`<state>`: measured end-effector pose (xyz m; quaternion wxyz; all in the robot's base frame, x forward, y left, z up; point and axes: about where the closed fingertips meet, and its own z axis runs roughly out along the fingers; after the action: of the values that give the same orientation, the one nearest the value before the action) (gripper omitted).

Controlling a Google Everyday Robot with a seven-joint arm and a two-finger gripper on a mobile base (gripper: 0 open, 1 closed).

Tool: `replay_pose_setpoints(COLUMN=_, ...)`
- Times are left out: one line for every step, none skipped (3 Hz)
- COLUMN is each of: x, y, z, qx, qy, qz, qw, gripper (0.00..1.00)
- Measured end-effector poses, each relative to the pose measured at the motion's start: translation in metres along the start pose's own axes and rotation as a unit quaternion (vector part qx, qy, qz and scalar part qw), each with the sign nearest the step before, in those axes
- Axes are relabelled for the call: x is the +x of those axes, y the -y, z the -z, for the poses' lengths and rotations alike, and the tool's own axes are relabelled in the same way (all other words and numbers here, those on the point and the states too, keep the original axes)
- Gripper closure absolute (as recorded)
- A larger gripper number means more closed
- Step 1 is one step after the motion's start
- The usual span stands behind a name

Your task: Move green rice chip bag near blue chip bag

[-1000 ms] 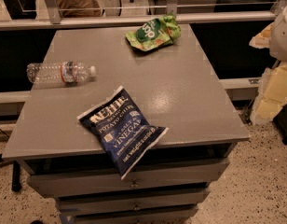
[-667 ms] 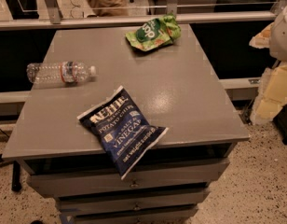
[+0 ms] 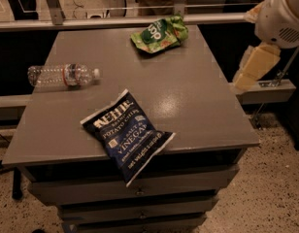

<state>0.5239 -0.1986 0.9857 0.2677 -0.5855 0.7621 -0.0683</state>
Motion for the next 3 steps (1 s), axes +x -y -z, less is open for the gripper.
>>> replay_pose_setpoints(x=-0.025, y=0.053, z=-0.021, qx=0.056, qy=0.055, qz=-0.004, qw=0.9969, gripper=0.00)
replay_pose_setpoints(x=-0.049, y=0.109, z=-0.053, qx=0.088, qy=0.115, qz=-0.025, qw=0.9891, gripper=0.00)
replay_pose_setpoints(x=-0.050, y=0.108, z=-0.053, qx=0.089, qy=0.117, qz=-0.030, qw=0.9887, gripper=0.00)
